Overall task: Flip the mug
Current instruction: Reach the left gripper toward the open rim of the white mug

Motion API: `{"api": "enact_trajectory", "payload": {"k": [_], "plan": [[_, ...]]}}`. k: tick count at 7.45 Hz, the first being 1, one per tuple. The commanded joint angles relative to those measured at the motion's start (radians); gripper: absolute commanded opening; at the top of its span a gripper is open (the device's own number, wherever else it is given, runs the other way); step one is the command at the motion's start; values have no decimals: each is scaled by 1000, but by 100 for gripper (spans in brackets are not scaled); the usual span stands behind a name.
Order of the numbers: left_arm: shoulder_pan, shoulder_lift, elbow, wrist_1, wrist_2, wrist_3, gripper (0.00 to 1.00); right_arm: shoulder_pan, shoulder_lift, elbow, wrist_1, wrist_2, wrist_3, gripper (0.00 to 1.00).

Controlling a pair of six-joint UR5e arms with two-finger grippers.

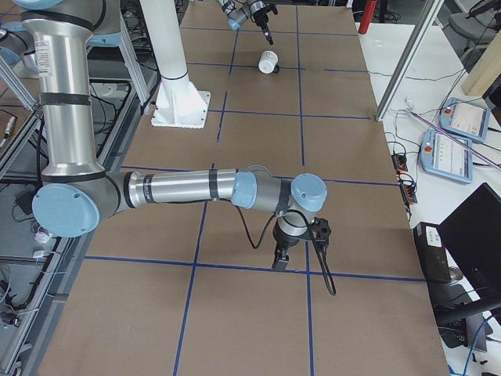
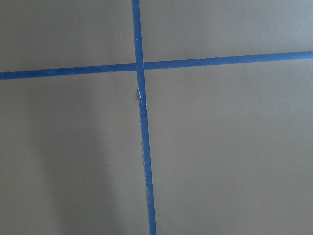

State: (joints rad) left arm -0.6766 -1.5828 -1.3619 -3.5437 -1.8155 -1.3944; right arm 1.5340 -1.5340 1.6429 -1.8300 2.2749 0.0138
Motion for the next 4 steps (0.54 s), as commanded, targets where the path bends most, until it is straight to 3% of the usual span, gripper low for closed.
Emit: {"api": "enact_trajectory", "payload": {"k": [1,2,3,4], "plan": [[44,-39,32,-18,28,0,92,0,-2,0,0,0,0,100],[54,-40,33,-36,16,-3,55,0,-2,0,0,0,0,100],[58,-45,34,-37,-101,-30,1,0,0,0,0,0,0,100],[57,-55,34,-37,-192,-56,0,0,0,0,0,0,0,100]]}}
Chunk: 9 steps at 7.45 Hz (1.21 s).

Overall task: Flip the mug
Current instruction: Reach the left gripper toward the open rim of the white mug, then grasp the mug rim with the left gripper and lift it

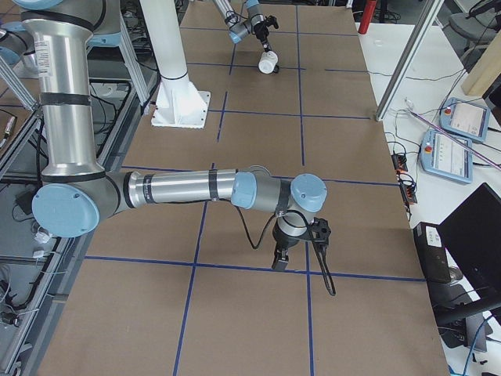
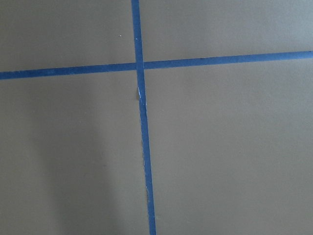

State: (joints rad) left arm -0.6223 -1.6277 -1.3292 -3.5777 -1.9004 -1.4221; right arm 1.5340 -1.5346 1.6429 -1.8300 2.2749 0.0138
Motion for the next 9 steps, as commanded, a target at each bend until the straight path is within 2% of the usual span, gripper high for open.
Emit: {"api": "enact_trajectory", "payload": {"k": [1,4,5,6,8,9], "plan": [[1,-20,-7,-6,-109,-82,0,0,1,0,0,0,0,100],[-16,-180,-18,-27,-109,-282,0,0,1,0,0,0,0,100],[-36,-195,-42,-10,-117,-308,0,0,1,0,0,0,0,100],[-66,-202,-88,131,-176,-320,0,0,1,0,0,0,0,100],[-137,-204,-253,517,-338,-311,0,0,1,0,0,0,0,100],[-142,-224,-324,703,-380,-305,0,0,1,0,0,0,0,100]]}}
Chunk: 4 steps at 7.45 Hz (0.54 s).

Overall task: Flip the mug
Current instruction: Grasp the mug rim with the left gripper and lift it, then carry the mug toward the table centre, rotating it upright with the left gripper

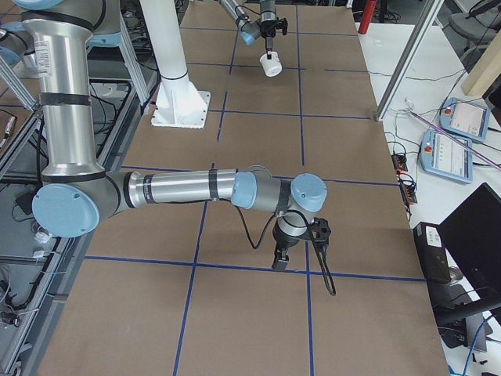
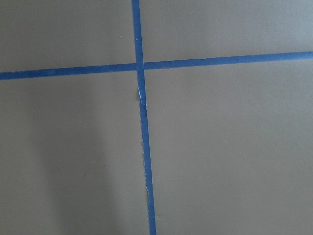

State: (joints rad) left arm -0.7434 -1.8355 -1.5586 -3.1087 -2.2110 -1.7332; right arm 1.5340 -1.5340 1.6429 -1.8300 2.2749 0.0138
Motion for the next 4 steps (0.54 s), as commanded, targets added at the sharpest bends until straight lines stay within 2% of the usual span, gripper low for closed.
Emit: {"api": "enact_trajectory", "payload": {"k": [1,2,4], "plan": [[-21,-87,-125,430,-105,9,0,0,0,0,0,0,0,100],[-16,-200,-126,675,-105,12,0,0,0,0,0,0,0,100],[2,-377,-111,1062,-96,58,0,0,-2,0,0,0,0,100]]}}
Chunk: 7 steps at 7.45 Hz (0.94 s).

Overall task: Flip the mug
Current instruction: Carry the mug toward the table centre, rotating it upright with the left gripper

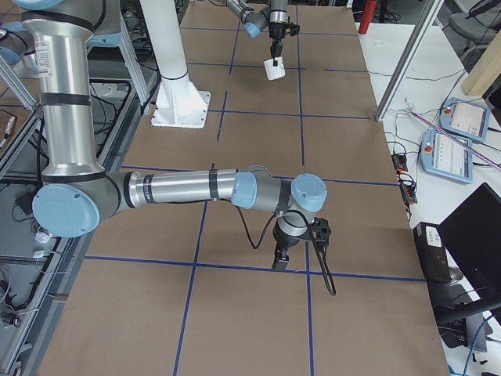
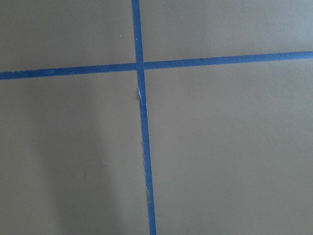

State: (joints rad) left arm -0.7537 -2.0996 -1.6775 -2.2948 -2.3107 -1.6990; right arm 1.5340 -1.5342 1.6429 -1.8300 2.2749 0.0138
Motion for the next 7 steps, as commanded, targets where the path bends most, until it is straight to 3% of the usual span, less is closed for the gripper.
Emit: {"api": "enact_trajectory", "payload": {"k": [1,3,4,7], "plan": [[48,-185,30,385,10,33,0,0,0,0,0,0,0,100],[114,-403,278,542,121,36,0,0,0,0,0,0,0,100],[122,-468,397,546,129,39,0,0,0,0,0,0,0,100],[162,-474,418,636,122,42,0,0,0,0,0,0,0,100]]}}
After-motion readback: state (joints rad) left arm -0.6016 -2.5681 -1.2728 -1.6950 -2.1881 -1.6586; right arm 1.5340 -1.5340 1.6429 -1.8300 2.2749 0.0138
